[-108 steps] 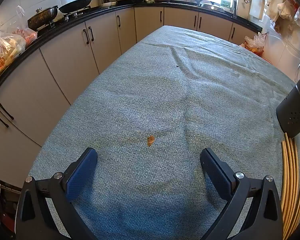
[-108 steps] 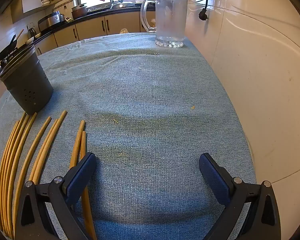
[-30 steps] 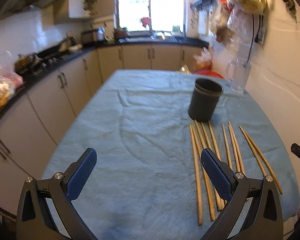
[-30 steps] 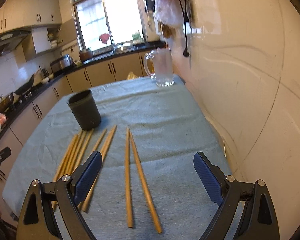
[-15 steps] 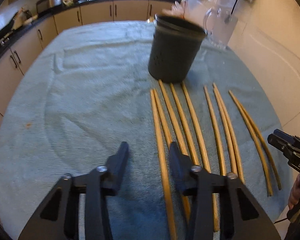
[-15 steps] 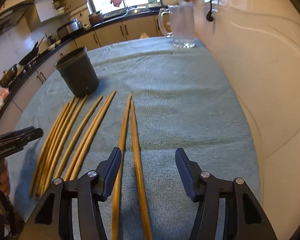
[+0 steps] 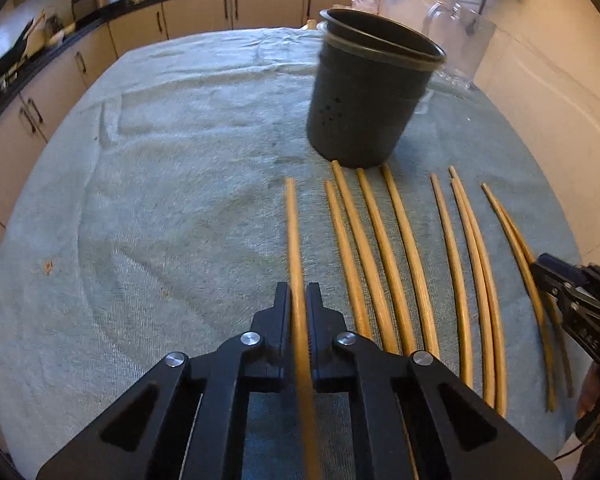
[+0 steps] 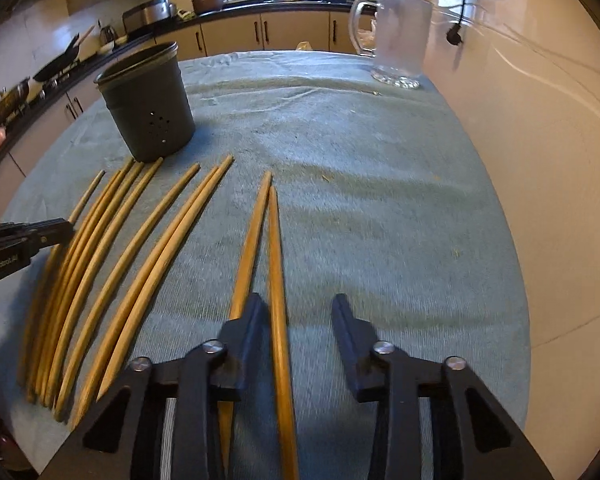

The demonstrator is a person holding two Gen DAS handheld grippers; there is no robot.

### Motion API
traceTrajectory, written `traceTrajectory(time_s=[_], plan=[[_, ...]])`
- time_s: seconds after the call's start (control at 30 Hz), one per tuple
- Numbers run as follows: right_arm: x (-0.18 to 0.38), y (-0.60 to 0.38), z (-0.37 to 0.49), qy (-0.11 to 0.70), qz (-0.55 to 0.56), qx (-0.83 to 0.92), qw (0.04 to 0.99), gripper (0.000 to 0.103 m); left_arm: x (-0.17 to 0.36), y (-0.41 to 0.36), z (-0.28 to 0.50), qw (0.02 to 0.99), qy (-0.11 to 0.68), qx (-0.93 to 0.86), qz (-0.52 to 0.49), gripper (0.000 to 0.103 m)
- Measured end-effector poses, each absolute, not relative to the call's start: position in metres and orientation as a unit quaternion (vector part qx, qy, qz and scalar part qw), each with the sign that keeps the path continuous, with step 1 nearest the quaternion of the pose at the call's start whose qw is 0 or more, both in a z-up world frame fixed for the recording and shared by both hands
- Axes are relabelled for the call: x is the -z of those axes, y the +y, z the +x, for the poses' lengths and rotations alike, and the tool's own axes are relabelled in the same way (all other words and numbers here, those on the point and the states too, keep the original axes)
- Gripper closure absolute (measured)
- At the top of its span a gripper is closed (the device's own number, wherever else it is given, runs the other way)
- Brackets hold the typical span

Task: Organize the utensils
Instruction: 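Close the right tool on one chopstick while the left tool grasps another chopstick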

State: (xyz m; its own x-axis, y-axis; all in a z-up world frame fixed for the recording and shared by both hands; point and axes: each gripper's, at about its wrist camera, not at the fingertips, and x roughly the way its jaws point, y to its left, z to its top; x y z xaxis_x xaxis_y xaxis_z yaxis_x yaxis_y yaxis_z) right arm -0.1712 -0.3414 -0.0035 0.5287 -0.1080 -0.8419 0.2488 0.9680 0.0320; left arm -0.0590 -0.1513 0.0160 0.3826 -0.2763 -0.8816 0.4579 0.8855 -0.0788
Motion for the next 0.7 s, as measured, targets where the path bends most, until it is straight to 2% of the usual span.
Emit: traceTrajectory(time_s=[0.03,0.07,0.1,0.33,0.4,0.53,0.7], plan=[[0.004,-0.342,-0.168,0.476,0.074,0.1,0.871,0.086,-0.017,-0.146,-0.059,0.825,0.513,0.22,0.086,0.096],[0.003,-0.343,-0.165,0.479,0.075,0.099,0.869,0.091,-0.016,-0.141,-0.059,0.824,0.515,0.218,0.086,0.096],[0.003,-0.344,-0.164,0.482,0.077,0.099,0.867,0.093,-0.018,-0.135,-0.06,0.823,0.518,0.217,0.086,0.096],[0.002,-0.363,-0.17,0.504,0.082,0.107,0.853,0.092,-0.017,-0.116,-0.052,0.802,0.552,0.212,0.089,0.096],[0.002,-0.368,-0.165,0.509,0.086,0.11,0.849,0.091,-0.017,-0.121,-0.045,0.795,0.56,0.211,0.097,0.094],[0.001,-0.373,-0.143,0.524,0.085,0.112,0.84,0.087,-0.018,-0.134,-0.025,0.786,0.57,0.213,0.112,0.085],[0.002,-0.378,-0.11,0.547,0.074,0.116,0.826,0.087,-0.017,-0.146,-0.006,0.788,0.566,0.208,0.124,0.084]])
